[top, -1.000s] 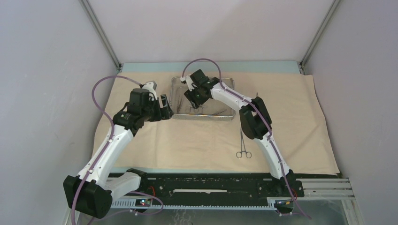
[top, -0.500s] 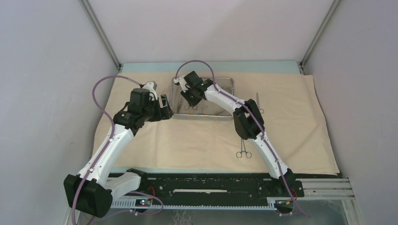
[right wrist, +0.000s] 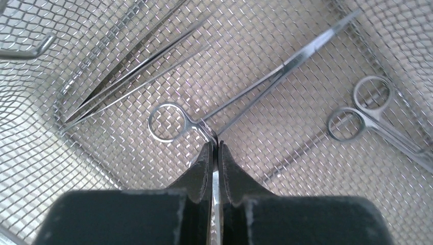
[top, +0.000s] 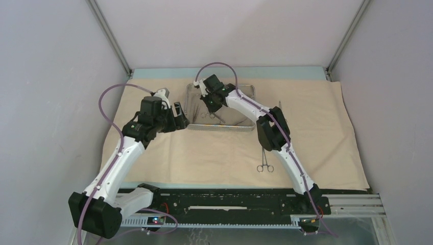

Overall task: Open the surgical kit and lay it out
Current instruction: Pick up the medical item from the container.

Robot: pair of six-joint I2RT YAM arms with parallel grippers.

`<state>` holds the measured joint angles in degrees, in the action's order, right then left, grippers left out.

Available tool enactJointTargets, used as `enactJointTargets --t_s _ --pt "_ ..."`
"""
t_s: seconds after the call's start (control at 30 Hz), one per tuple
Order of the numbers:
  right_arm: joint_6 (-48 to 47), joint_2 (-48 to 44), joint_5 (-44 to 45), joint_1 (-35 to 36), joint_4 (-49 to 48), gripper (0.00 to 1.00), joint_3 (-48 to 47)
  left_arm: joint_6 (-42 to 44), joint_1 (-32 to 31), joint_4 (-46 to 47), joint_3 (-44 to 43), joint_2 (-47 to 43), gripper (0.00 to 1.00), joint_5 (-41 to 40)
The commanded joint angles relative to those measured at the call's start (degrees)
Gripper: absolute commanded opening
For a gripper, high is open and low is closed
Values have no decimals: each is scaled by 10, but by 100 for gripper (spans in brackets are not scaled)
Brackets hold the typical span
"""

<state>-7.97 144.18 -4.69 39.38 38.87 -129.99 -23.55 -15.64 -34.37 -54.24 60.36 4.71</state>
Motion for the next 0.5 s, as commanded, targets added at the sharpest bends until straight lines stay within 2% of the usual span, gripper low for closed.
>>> enactJointTargets --t_s 0.0,0.47 --pt "55 -99 -20 -23 -14 1 15 -46 -4 40 -13 -23 81 33" --pt "204 -192 -139 -57 -26 1 35 -128 -30 149 -4 5 81 69"
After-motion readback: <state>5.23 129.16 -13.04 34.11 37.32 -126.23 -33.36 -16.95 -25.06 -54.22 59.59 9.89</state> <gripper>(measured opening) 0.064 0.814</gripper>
